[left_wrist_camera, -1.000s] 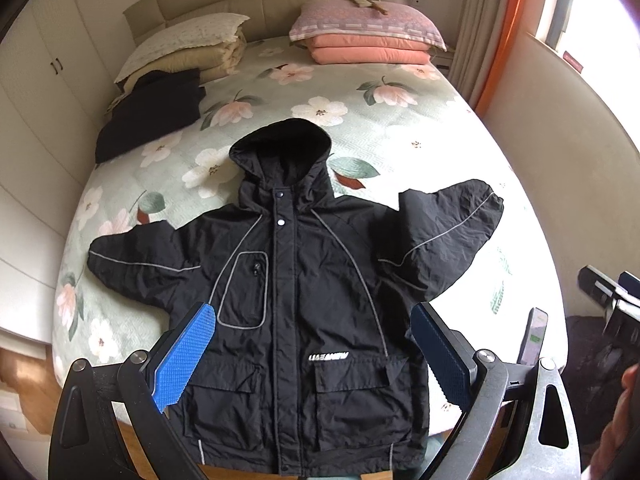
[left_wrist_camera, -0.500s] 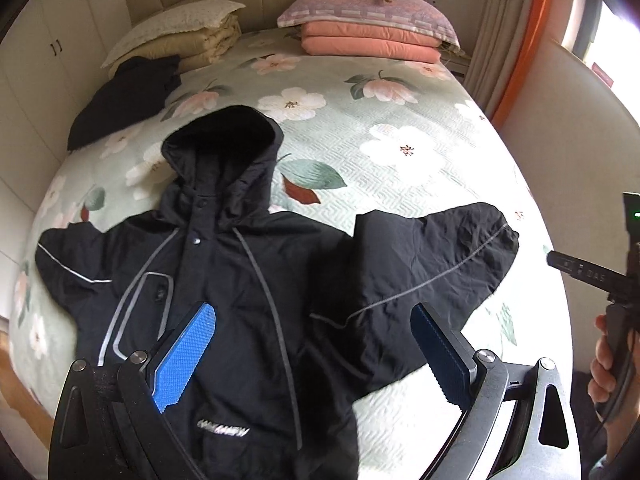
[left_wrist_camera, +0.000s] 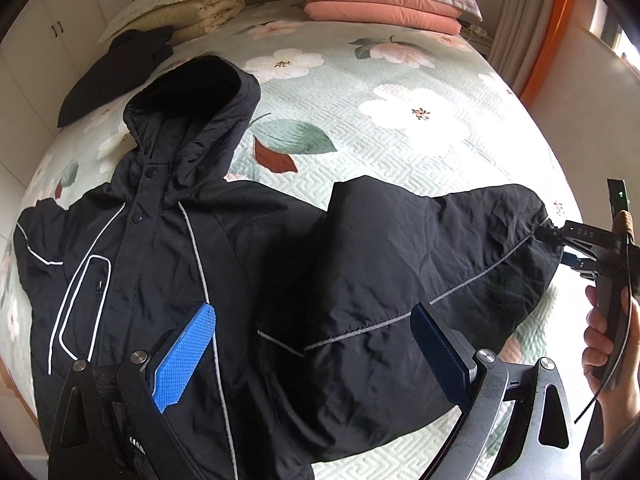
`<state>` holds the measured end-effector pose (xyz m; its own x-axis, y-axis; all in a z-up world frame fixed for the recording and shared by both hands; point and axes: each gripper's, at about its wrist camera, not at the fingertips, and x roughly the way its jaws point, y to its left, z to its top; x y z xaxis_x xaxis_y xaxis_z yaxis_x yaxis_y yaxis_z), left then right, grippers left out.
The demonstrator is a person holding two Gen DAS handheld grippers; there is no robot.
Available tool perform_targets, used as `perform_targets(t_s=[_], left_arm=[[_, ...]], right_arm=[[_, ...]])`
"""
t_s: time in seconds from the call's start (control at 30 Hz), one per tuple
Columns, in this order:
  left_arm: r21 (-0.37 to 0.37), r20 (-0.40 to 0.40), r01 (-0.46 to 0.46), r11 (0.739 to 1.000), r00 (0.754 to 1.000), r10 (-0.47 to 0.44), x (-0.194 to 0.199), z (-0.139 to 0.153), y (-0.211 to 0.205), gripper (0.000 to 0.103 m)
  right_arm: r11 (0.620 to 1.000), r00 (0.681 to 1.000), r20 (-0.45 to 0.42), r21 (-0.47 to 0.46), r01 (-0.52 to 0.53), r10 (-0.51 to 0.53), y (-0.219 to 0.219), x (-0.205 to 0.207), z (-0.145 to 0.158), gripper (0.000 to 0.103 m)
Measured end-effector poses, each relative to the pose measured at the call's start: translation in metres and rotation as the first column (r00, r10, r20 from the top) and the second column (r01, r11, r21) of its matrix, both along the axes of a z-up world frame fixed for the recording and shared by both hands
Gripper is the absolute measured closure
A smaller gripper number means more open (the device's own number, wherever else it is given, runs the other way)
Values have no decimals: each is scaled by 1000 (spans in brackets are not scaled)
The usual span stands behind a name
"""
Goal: Fold large clothes
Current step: 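Grasp the sleeve cuff with the right tool and fold it across the jacket front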
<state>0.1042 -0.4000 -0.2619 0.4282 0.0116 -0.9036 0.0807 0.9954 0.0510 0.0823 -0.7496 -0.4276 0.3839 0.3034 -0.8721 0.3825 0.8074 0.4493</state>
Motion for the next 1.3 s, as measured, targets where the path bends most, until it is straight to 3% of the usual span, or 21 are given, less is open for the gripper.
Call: perform_targets(t_s=[0.07, 0.1, 0.13, 0.2, 0.27, 0.37, 0.43, 0.5, 0.57, 0.7, 0.73, 0.83, 0.9, 1.0, 1.07, 1.1, 1.13, 1.2, 1.27, 1.3], left_arm=[[7, -6, 6, 1000, 1000, -5, 4, -4, -4, 5], [11, -7, 9, 1000, 1000, -9, 5, -6, -7, 4], [16, -10, 11, 1000, 1000, -11, 6, -8, -10, 4], [13, -16, 23, 1000, 1000, -22, 9, -11, -18, 4], [3, -20, 43, 999, 999, -43, 12, -13, -27, 5], [-26, -29, 101, 995, 994, -101, 13, -18, -48, 5], [-62, -48, 159, 985, 986, -162, 11, -27, -68, 5], [-76, -73, 208, 975, 974, -213, 6, -41, -88, 5], [-72, -102, 264, 962, 957, -271, 0, -60, -109, 5], [3, -166, 359, 933, 920, -354, -15, -111, -141, 5], [22, -186, 367, 930, 916, -356, -17, -122, -143, 4], [-34, -154, 332, 943, 930, -333, -14, -128, -134, 1], [-38, -164, 324, 945, 931, -325, -12, -123, -134, 2], [-78, -162, 327, 942, 928, -336, -12, -104, -130, 14], [-117, -113, 323, 939, 935, -336, -14, -83, -125, 14], [-126, -87, 321, 939, 939, -332, -13, -74, -123, 14], [-132, -66, 317, 939, 942, -328, -10, -67, -122, 14], [-161, -49, 320, 934, 942, -332, -1, -62, -123, 14], [-164, -68, 322, 933, 939, -336, 16, -75, -131, 14], [-157, -98, 315, 936, 938, -332, 27, -88, -135, 14]], right_arm=[[1000, 1000, 17, -3, -12, 12, 1, 2, 1, 57], [1000, 1000, 18, 7, -21, 21, 1, 2, 2, 75], [1000, 999, 30, 21, -17, 16, 1, -2, 7, 80], [1000, 998, 58, 6, -4, 3, -1, -15, 25, 85], [998, 996, 88, -67, 14, -8, -2, -37, 54, 87], [985, 988, 142, -158, 75, -52, -12, -87, 102, 87], [973, 985, 143, -198, 120, -92, -22, -120, 118, 87], [971, 986, 93, -185, 153, -138, -32, -144, 107, 87], [971, 985, -6, -169, 170, -173, -37, -160, 75, 87], [969, 965, -142, -142, 200, -220, -40, -183, 10, 87], [968, 962, -138, -113, 223, -238, -42, -187, 2, 87], [966, 960, -127, -99, 239, -250, -45, -189, 1, 87], [970, 963, -136, -102, 219, -232, -43, -187, 6, 85], [974, 967, -120, -72, 215, -223, -48, -191, 21, 77], [971, 970, -80, -88, 221, -228, -47, -194, 37, 58], [969, 969, -67, -92, 231, -237, -48, -194, 41, 37], [965, 966, -54, -92, 246, -252, -50, -195, 41, 28], [961, 961, -58, -71, 267, -271, -56, -192, 33, 28], [955, 952, -65, -11, 298, -298, -66, -190, 18, 29], [951, 949, -76, 26, 308, -306, -68, -189, 10, 35]])
